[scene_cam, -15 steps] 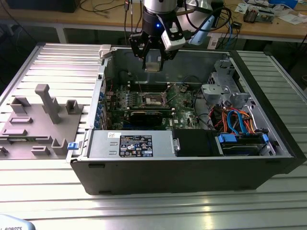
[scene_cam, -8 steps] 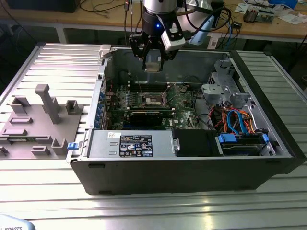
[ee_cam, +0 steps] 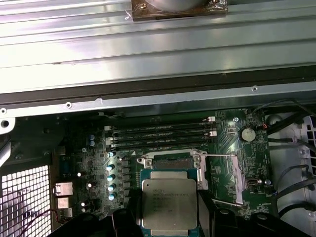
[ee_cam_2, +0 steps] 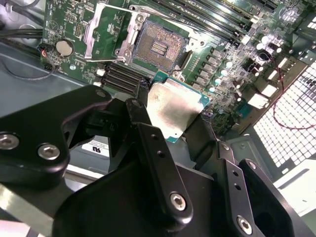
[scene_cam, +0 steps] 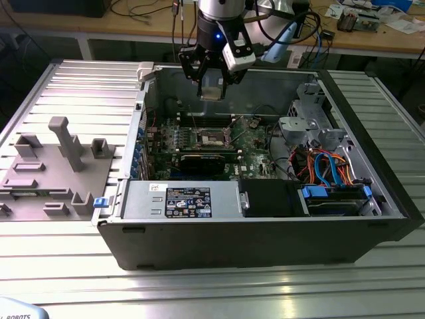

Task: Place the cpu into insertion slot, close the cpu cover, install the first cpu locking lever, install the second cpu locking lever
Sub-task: 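Place the cpu into insertion slot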

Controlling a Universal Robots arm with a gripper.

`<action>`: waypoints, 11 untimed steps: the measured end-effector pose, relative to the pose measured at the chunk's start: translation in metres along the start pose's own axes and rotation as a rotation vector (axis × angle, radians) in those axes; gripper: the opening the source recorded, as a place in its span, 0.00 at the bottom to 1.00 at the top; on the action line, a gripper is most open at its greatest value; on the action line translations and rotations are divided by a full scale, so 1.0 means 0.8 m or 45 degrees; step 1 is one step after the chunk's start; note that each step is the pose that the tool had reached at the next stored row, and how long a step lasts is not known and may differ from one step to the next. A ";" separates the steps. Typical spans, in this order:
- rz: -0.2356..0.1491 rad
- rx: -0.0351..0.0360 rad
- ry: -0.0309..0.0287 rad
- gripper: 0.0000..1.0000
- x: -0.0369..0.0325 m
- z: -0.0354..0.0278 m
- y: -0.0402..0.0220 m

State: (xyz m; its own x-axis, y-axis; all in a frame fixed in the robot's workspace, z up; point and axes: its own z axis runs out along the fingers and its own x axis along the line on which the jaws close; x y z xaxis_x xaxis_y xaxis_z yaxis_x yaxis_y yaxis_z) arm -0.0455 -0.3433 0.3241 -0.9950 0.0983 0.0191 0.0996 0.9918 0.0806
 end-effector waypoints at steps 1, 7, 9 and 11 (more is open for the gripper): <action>0.008 -0.0004 -0.0008 0.54 0.0000 0.0002 0.0000; 0.035 -0.0008 -0.0029 0.54 0.0000 0.0012 -0.0001; 0.048 -0.0009 -0.0039 0.54 0.0000 0.0015 -0.0001; 0.056 -0.0012 -0.0046 0.54 0.0000 0.0018 -0.0001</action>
State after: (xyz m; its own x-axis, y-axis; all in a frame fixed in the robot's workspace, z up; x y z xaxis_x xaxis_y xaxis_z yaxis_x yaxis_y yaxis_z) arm -0.0455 -0.3433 0.3227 -0.9896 0.1424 0.0190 0.1435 0.9864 0.0806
